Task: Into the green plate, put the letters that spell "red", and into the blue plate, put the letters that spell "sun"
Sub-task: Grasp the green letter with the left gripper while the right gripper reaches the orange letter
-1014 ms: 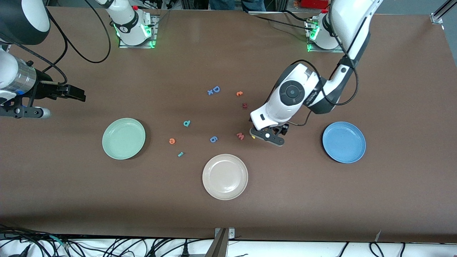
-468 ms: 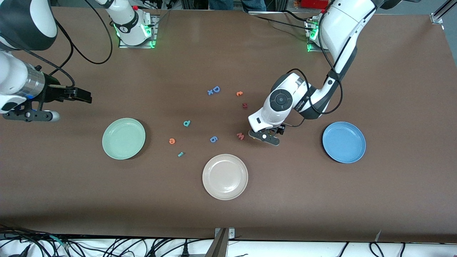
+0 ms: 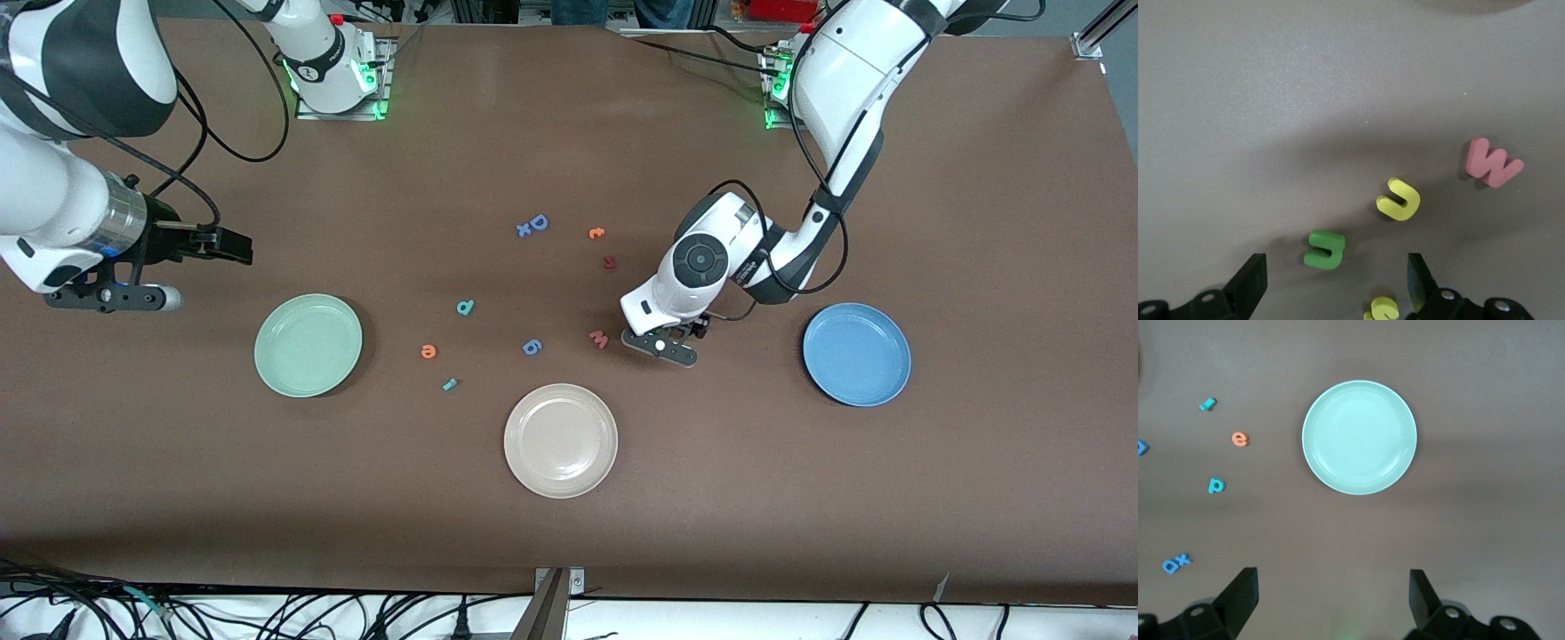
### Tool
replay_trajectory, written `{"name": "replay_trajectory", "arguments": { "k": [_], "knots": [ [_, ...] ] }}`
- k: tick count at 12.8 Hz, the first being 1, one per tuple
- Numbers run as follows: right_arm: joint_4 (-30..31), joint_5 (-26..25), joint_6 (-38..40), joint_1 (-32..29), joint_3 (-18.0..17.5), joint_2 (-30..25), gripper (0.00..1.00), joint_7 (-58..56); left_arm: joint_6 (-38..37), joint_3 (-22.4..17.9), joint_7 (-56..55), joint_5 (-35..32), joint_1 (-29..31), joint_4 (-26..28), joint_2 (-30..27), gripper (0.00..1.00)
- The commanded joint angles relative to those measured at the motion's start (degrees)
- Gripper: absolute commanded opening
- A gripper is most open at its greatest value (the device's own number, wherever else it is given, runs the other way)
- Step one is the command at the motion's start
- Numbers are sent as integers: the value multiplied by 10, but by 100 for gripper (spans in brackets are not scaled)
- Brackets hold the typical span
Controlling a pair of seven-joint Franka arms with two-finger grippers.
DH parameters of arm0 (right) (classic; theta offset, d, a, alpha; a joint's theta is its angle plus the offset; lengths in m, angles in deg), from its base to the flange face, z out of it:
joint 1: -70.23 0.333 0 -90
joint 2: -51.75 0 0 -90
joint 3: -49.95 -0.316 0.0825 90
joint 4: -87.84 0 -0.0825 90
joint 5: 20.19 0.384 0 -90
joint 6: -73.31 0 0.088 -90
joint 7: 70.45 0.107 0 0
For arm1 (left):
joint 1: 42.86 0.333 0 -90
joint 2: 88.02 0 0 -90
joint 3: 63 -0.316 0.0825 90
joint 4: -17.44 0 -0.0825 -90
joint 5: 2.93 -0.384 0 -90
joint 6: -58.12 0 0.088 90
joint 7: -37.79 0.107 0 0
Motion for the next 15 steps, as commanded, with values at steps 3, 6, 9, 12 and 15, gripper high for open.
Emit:
{"name": "replay_trajectory", "arguments": {
  "k": [3, 6, 9, 12, 15],
  "knots": [
    [-9, 9, -47, 22, -1, 31, 100, 53, 12, 0, -17, -19, -1, 0, 13, 75],
    [-10, 10, -77, 43, -1, 55, 100, 83, 12, -2, -21, -22, -3, 0, 15, 71],
    [-10, 9, -119, 65, -1, 85, 100, 122, 9, -1, -68, -64, -5, 0, 20, 53],
    [-12, 9, -156, 86, -1, 115, 100, 148, 5, 0, -66, -65, -4, 0, 16, 24],
    [-12, 10, -189, 94, -5, 148, 100, 163, -11, 0, -64, -65, 2, -7, 6, 16]
  ]
}}
